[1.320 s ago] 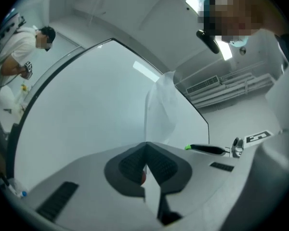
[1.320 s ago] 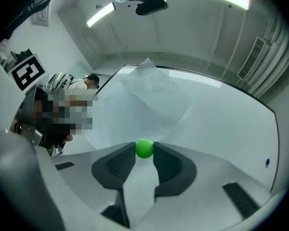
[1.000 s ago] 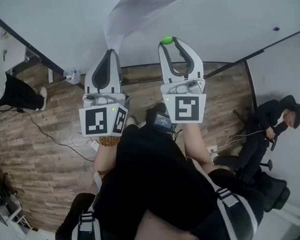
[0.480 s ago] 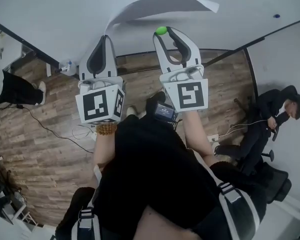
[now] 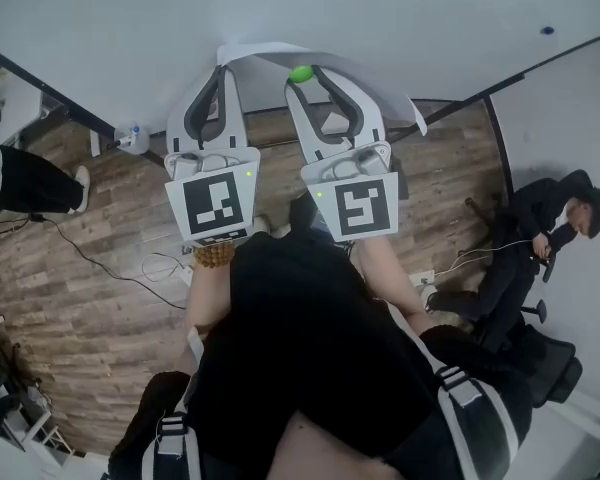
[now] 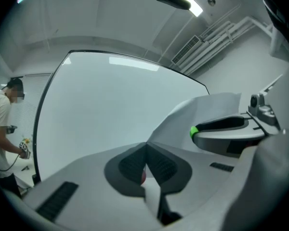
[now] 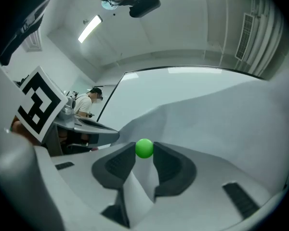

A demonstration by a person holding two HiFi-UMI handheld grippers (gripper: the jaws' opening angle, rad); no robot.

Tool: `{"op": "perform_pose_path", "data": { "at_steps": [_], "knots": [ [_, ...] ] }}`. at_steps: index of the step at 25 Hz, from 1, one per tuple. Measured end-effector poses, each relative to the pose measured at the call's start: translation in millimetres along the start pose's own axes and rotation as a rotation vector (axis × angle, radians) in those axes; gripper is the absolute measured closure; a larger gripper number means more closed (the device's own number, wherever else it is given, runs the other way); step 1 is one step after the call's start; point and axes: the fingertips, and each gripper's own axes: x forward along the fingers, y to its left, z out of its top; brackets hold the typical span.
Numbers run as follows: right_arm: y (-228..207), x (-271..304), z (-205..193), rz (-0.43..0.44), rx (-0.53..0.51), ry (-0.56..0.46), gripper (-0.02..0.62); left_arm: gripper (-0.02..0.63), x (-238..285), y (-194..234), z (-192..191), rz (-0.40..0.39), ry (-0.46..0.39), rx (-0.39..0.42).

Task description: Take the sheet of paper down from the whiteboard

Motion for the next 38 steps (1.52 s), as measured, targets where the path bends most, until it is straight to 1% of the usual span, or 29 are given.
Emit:
{"op": "perform_pose_path", "data": {
  "at_steps": [5,10,15,21,26,31,34,38],
  "knots": [
    [2,-2,1,-0.01,0.01,-0.009,0.48,0.597,1,-3,-6,-0.013,0.025,0.0],
    [1,-3,-2,-0.038,-0.004,-0.005,0.48,0.597,0,0,-15,-0.031,0.044,-0.041],
    [-1,-1,-2,-0.051,0.002,-0.005,0.48,0.597,-4,2,-17,-0.036,0.047,-0.042],
    [-6,4,-8,-0.037,0.075,0.026,0.48,0.597,-3,1,-14,-0.046,0.014,-0.037],
    [-9,5,-17,-0.021,0.094,0.08,0.48,0.597,-1,-3,-13,-0.059,0.001,-0.023],
    [-14,4,-23,0.012,0.204,0.112,0.48,0.597,1,-10,-15,-0.066,0.007,-0.003],
    [-20,1,-30,0.0,0.204,0.139,0.48,0.597,3,-14,-18,-0.068,0.014,0.0],
    [-23,0,-30,-0.006,0.198,0.142,0.48,0.597,4,-17,-19,-0.072,0.023,0.009]
  ]
}}
